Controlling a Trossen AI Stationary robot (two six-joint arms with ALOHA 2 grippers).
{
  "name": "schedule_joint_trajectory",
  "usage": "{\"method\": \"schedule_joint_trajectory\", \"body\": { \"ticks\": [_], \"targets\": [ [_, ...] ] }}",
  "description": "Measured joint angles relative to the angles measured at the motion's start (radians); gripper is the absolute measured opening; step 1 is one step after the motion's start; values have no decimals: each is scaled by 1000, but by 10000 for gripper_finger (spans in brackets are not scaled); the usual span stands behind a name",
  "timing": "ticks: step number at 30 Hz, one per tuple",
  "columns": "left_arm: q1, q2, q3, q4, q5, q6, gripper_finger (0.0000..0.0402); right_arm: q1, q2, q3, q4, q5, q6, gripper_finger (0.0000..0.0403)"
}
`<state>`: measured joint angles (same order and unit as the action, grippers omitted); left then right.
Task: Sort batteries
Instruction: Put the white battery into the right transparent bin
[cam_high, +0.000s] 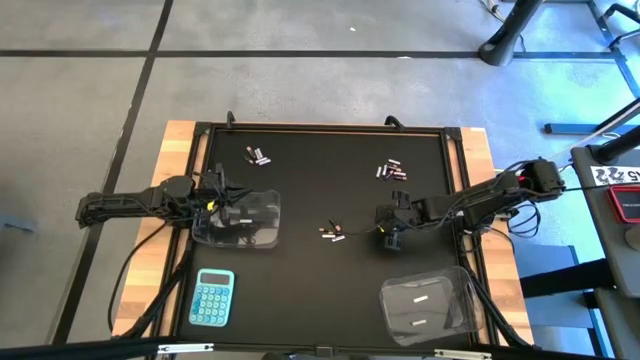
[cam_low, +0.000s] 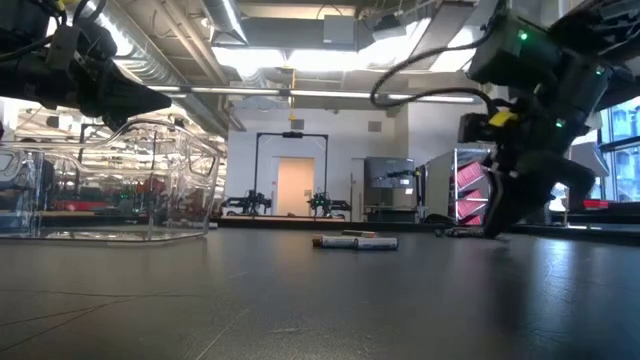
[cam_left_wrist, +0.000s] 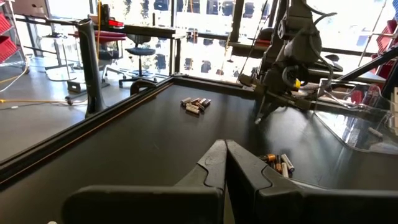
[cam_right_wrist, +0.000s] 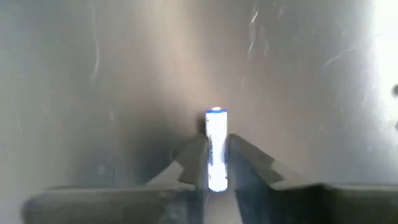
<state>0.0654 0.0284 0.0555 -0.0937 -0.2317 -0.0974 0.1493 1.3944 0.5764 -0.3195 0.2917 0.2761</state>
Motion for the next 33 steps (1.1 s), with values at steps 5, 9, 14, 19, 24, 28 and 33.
{"method": "schedule_joint_trajectory", "body": {
  "ticks": [5, 9, 14, 19, 24, 28, 33],
  "targets": [
    [0, 0, 0, 0, 0, 0, 0, 0, -2, -55, 104, 38, 35, 161],
    [0, 0, 0, 0, 0, 0, 0, 0, -5, -177, 351, 48, 56, 204],
    [0, 0, 0, 0, 0, 0, 0, 0, -3, -321, 660, 78, 125, 205],
    [0, 0, 0, 0, 0, 0, 0, 0, -5, -393, 743, 58, 184, 161],
    [0, 0, 0, 0, 0, 0, 0, -2, -7, -411, 738, 46, 191, 75],
    [0, 0, 0, 0, 0, 0, 0, -1, -7, -411, 742, 29, 170, 22],
    [0, 0, 0, 0, 0, 0, 0, 1, -80, -354, 637, 22, 131, 24]
  ]
}}
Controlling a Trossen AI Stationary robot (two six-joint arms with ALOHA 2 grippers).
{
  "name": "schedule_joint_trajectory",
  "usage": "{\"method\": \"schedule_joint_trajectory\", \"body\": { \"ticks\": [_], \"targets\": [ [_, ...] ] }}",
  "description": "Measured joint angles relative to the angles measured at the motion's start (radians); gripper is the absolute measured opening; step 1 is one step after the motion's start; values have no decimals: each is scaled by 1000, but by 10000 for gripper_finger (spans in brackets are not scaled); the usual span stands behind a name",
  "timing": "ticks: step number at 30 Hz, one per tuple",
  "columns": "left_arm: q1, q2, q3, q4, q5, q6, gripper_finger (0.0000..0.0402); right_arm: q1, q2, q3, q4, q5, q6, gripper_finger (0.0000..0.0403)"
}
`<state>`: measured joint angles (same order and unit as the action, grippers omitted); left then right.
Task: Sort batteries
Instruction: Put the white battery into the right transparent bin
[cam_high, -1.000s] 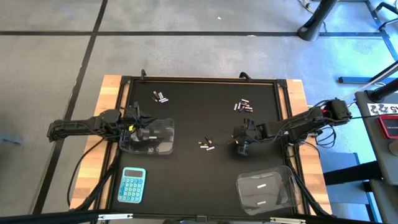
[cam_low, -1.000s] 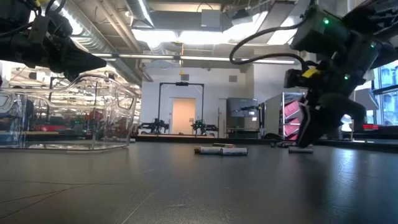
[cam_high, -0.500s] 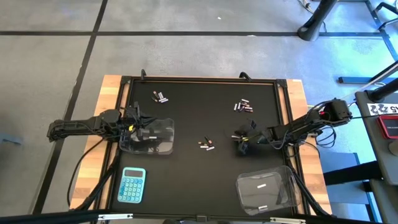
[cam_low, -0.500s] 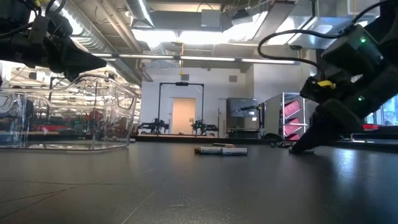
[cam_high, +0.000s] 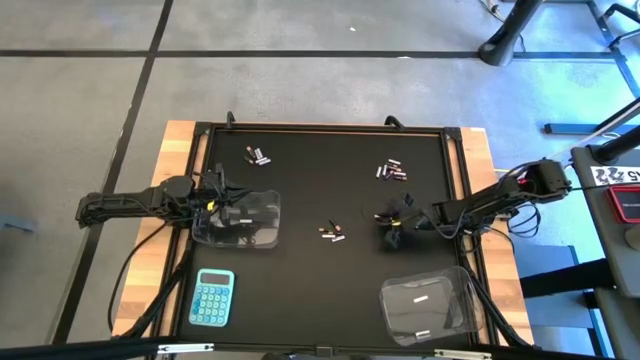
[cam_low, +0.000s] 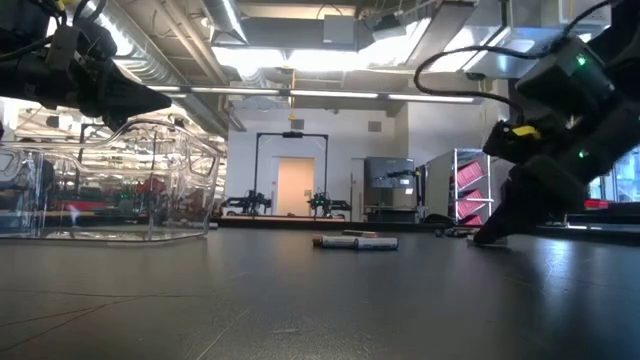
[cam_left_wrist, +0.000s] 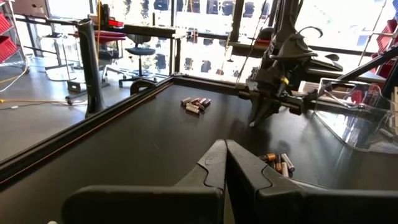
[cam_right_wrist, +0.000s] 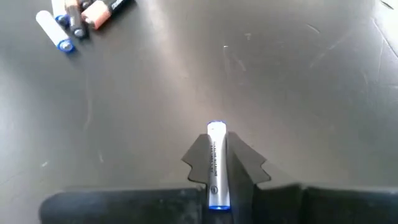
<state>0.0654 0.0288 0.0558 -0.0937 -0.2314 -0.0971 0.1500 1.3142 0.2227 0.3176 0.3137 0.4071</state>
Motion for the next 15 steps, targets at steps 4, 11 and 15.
{"method": "schedule_joint_trajectory", "body": {
  "ticks": [4, 11, 15],
  "targets": [
    [0, 0, 0, 0, 0, 0, 0, 14, -140, 158, -299, -1, -81, 21],
    [0, 0, 0, 0, 0, 0, 0, 184, -284, 575, -978, 75, -70, 20],
    [0, 0, 0, 0, 0, 0, 0, 347, -283, 711, -1057, -27, 47, 17]
  ]
}}
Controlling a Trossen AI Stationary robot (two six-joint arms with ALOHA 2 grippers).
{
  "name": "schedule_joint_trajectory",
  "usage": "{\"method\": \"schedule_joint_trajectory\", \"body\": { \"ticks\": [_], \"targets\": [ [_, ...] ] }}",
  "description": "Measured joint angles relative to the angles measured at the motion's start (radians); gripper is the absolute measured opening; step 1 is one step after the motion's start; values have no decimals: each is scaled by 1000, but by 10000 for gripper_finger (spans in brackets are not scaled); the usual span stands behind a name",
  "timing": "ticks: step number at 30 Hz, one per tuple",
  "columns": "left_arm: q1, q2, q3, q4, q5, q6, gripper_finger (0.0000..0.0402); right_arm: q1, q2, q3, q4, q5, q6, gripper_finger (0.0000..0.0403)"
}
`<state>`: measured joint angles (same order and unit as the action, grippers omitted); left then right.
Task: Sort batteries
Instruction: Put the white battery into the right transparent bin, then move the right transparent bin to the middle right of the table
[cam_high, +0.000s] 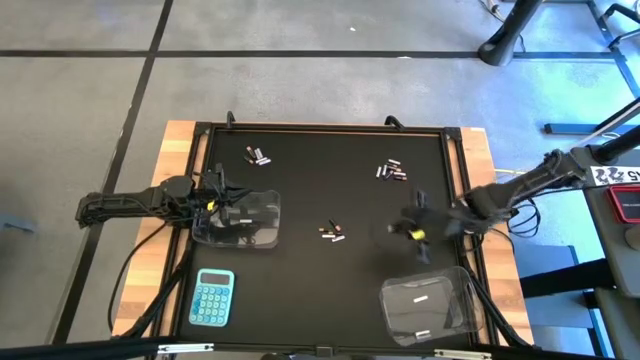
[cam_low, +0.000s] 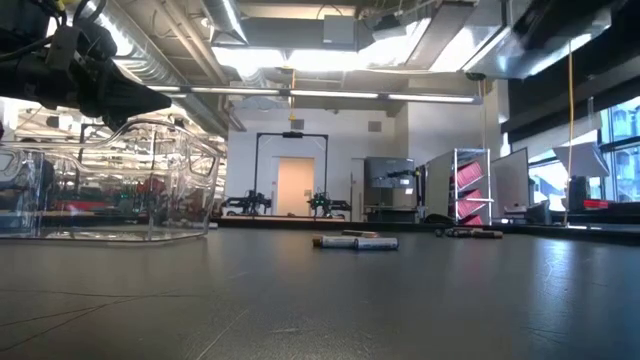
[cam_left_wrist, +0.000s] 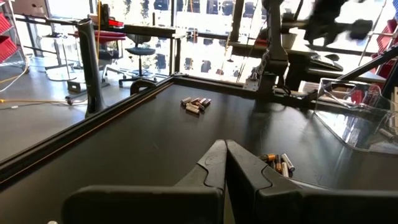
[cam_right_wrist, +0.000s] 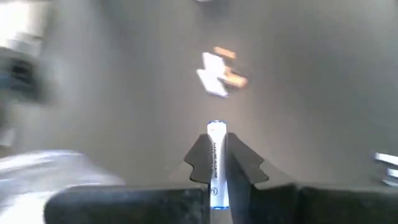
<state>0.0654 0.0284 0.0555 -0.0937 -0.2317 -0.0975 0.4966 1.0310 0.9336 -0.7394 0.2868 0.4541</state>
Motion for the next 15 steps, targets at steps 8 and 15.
{"method": "schedule_joint_trajectory", "body": {
  "ticks": [8, 15],
  "targets": [
    [0, 0, 0, 0, 0, 0, 0, 423, 107, -50, 267, 30, 432, 3],
    [0, 0, 0, -1, 0, 0, 0, 567, 348, -52, 314, 55, 643, 0]
  ]
}}
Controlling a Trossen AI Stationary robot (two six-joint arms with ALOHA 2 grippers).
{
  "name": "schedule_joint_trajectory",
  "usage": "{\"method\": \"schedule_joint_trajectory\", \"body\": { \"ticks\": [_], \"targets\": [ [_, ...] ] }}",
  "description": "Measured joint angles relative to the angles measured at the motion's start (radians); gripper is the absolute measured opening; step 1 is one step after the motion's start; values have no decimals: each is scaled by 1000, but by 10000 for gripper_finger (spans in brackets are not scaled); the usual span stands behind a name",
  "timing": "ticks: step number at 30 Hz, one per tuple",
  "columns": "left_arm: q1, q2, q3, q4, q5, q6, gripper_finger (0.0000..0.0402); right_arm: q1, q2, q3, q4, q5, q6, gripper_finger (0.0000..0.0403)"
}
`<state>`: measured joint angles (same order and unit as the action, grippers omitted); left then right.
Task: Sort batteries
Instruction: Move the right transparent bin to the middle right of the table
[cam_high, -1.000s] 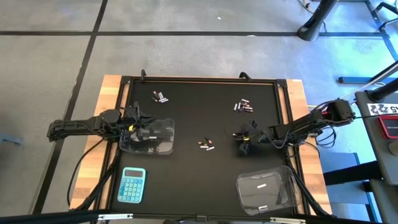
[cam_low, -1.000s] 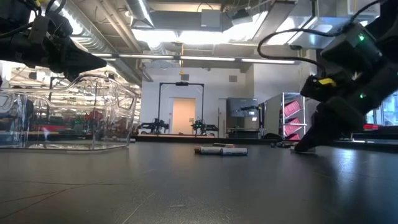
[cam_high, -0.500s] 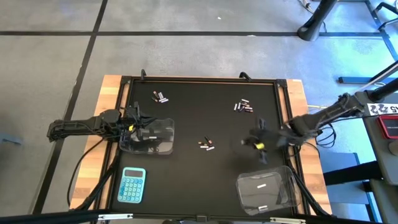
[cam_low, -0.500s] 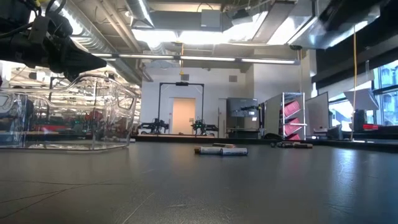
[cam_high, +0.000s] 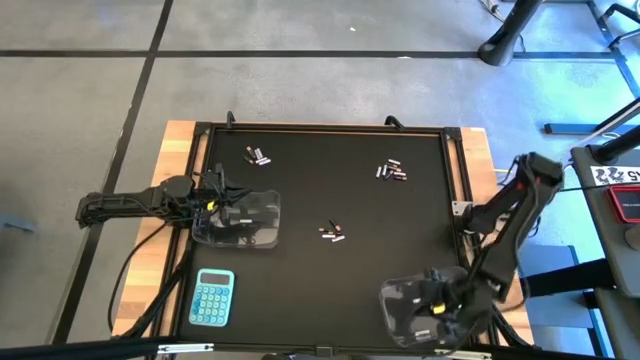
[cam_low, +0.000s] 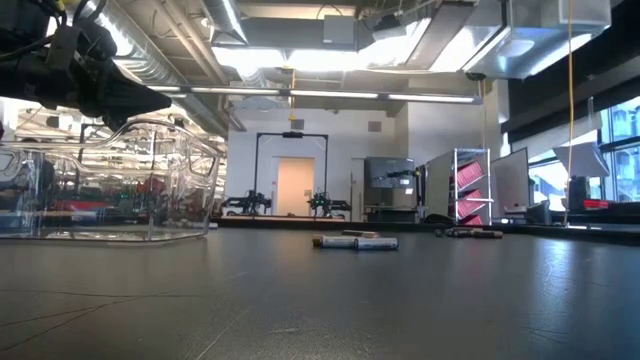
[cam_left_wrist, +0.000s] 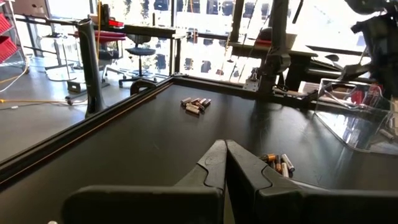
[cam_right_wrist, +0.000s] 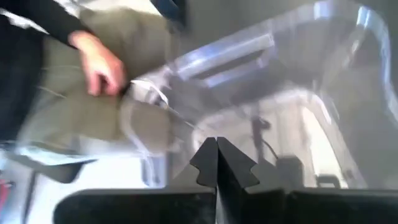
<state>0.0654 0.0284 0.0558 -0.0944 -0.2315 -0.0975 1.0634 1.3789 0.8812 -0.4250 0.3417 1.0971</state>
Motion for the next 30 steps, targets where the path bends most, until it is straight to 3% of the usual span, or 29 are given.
{"method": "schedule_joint_trajectory", "body": {
  "ticks": [5, 19, 23, 30],
  "targets": [
    [0, 0, 0, 1, 0, 0, 0, -5, 64, 0, 3, -12, 6, 3],
    [0, 0, 0, 1, 0, 0, 0, -78, 51, 1, -110, -13, 23, 18],
    [0, 0, 0, 1, 0, 0, 0, -135, 12, 1, -110, -59, -10, 53],
    [0, 0, 0, 1, 0, 0, 0, -226, -89, 3, -212, -208, -186, 152]
  ]
}}
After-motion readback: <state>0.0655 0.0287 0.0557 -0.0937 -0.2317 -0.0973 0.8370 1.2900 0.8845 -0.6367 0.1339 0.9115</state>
